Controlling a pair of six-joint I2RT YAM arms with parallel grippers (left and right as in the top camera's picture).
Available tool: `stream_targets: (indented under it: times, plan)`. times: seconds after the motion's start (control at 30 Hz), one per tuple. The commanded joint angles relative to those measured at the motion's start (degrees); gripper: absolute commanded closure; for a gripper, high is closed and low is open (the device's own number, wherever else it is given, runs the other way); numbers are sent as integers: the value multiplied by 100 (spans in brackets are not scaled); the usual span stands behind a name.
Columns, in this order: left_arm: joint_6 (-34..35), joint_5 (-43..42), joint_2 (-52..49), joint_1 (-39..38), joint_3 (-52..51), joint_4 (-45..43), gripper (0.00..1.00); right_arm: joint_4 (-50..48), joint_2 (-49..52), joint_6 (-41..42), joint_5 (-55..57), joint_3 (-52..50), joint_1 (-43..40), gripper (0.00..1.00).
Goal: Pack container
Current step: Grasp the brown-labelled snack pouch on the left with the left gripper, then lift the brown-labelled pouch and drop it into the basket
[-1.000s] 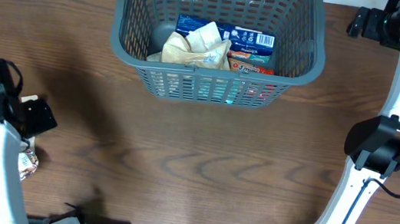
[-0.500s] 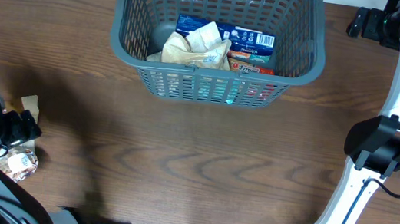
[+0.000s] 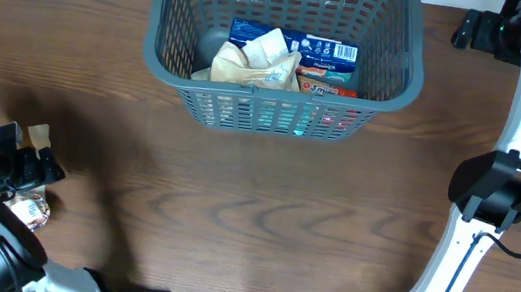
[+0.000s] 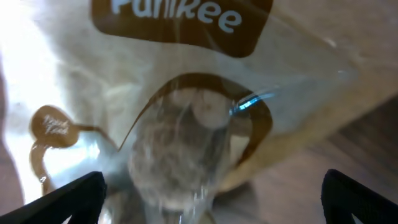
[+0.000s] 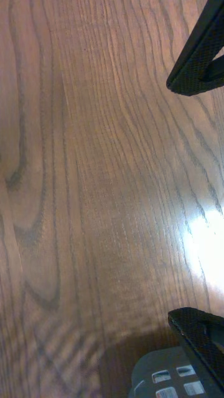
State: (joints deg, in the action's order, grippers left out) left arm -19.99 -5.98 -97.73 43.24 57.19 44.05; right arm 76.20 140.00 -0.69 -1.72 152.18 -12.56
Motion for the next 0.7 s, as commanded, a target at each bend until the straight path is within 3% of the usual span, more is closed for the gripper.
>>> stream_targets:
  times: [0.0, 0.17, 0.23, 0.37, 0.53, 0.67]
  plan:
    - [-227, 186, -234, 9, 50, -22, 1, -15, 74, -90, -22, -15, 44, 1]
    - [-227, 345, -444, 9, 50, -33, 0, -20, 74, -92, -20, -15, 44, 1]
    - [-225, 345, -470, 9, 50, -28, 13, -17, 74, -92, -22, -15, 44, 1]
    - [-216, 341, -470, 9, 50, 9, 57, -17, 74, -94, -20, -15, 44, 1]
    - [-175, 181, -470, 7, 50, 92, 91, -17, 74, -116, -17, -15, 44, 1]
    - [-151, -529, -468, 0, 57, 144, 94, -17, 74, -116, -20, -15, 44, 1]
